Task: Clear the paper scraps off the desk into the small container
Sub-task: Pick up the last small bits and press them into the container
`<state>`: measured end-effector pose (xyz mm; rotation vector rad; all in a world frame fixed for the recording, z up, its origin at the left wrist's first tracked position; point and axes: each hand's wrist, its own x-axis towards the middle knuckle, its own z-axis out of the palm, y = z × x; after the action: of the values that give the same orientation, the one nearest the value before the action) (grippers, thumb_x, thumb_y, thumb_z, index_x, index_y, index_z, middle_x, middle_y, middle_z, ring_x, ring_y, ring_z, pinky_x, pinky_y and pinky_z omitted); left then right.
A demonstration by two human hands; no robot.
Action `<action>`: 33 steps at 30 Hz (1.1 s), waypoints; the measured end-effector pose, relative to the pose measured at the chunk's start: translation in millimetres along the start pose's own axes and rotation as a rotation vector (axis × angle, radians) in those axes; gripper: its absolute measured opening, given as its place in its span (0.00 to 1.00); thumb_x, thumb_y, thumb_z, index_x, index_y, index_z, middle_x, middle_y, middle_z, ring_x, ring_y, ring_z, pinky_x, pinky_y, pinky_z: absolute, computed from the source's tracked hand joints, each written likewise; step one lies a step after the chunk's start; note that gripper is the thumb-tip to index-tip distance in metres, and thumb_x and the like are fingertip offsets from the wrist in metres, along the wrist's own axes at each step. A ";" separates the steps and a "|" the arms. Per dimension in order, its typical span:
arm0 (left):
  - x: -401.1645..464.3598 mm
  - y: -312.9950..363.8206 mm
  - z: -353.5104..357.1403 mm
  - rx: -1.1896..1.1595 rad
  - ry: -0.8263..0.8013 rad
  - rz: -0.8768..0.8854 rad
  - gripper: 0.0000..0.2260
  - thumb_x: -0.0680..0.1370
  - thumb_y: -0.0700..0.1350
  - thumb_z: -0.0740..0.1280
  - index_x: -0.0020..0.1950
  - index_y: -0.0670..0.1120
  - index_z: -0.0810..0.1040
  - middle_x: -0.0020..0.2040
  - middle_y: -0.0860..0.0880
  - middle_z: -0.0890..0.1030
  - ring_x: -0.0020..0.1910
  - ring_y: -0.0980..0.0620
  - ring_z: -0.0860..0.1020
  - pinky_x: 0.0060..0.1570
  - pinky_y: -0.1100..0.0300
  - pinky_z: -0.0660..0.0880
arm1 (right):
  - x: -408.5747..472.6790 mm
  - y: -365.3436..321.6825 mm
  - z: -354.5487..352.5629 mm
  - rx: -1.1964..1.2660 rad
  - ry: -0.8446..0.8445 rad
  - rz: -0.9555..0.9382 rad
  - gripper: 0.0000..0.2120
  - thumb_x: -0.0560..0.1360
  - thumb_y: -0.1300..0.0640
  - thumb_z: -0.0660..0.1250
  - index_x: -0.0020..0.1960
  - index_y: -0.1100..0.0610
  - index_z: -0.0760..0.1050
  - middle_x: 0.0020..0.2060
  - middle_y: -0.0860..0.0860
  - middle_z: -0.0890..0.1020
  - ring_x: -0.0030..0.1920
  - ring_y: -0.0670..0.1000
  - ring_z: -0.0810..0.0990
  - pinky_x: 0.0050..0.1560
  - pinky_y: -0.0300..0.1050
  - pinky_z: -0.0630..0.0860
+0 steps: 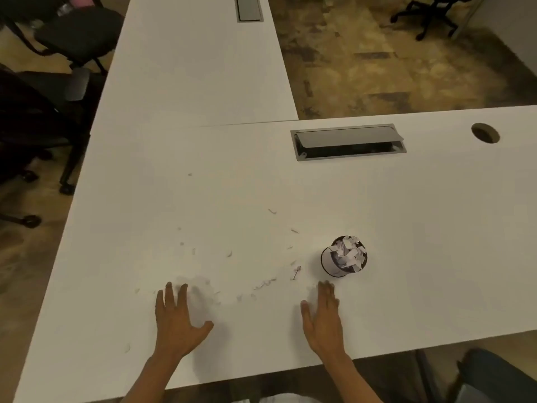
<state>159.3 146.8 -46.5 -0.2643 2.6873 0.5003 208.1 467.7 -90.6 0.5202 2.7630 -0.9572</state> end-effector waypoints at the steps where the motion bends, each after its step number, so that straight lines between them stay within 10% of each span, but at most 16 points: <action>1: 0.7 -6.2 0.8 0.024 -0.017 -0.025 0.52 0.59 0.66 0.66 0.77 0.45 0.53 0.78 0.37 0.48 0.77 0.36 0.44 0.74 0.40 0.48 | 4.5 -11.7 5.9 -0.004 -0.014 -0.014 0.34 0.80 0.45 0.56 0.78 0.59 0.46 0.78 0.55 0.48 0.78 0.50 0.42 0.77 0.50 0.42; 10: 21.9 -39.9 -8.8 0.008 -0.030 -0.325 0.60 0.64 0.67 0.72 0.76 0.42 0.36 0.77 0.36 0.36 0.76 0.34 0.40 0.73 0.37 0.51 | 53.6 -78.9 35.3 -0.142 -0.135 -0.162 0.48 0.73 0.30 0.55 0.78 0.59 0.39 0.78 0.56 0.39 0.76 0.53 0.33 0.75 0.58 0.36; 18: -8.2 -21.5 10.4 -0.064 -0.145 0.135 0.49 0.71 0.50 0.69 0.76 0.48 0.33 0.78 0.46 0.37 0.78 0.44 0.42 0.76 0.50 0.54 | 21.9 -121.1 75.9 -0.378 -0.383 -0.582 0.37 0.77 0.38 0.54 0.79 0.56 0.46 0.77 0.58 0.39 0.77 0.59 0.36 0.75 0.59 0.34; 21: -7.2 6.9 19.3 0.024 -0.120 0.254 0.40 0.76 0.39 0.63 0.77 0.52 0.39 0.79 0.46 0.41 0.78 0.44 0.46 0.74 0.53 0.61 | 6.5 -117.5 71.8 -0.482 -0.297 -0.624 0.30 0.75 0.50 0.68 0.74 0.56 0.65 0.75 0.59 0.60 0.75 0.61 0.60 0.76 0.56 0.57; 24: -3.8 23.1 24.8 0.161 -0.112 0.279 0.34 0.77 0.34 0.63 0.78 0.51 0.52 0.79 0.42 0.52 0.77 0.41 0.54 0.69 0.53 0.69 | -2.5 -103.8 55.2 -0.543 -0.310 -0.699 0.35 0.56 0.56 0.83 0.63 0.55 0.79 0.63 0.55 0.79 0.62 0.56 0.78 0.56 0.47 0.80; 28: -2.2 35.3 23.9 0.309 -0.093 0.484 0.27 0.55 0.37 0.83 0.52 0.42 0.83 0.51 0.40 0.82 0.48 0.43 0.82 0.36 0.60 0.81 | 2.8 -95.0 31.4 -0.626 -0.338 -0.781 0.28 0.51 0.55 0.85 0.50 0.54 0.84 0.52 0.50 0.85 0.50 0.49 0.84 0.32 0.35 0.79; 33: 14.8 45.8 13.4 0.373 -0.110 0.580 0.20 0.41 0.38 0.84 0.25 0.47 0.79 0.27 0.49 0.78 0.24 0.54 0.76 0.18 0.68 0.71 | 16.3 -111.7 20.2 -0.587 -0.404 -0.736 0.07 0.67 0.68 0.72 0.45 0.62 0.81 0.47 0.55 0.84 0.46 0.56 0.80 0.34 0.44 0.76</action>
<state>139.1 192.3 -50.0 0.6411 2.6524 0.1492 151.7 377.5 -47.7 -0.7320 2.6503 -0.2353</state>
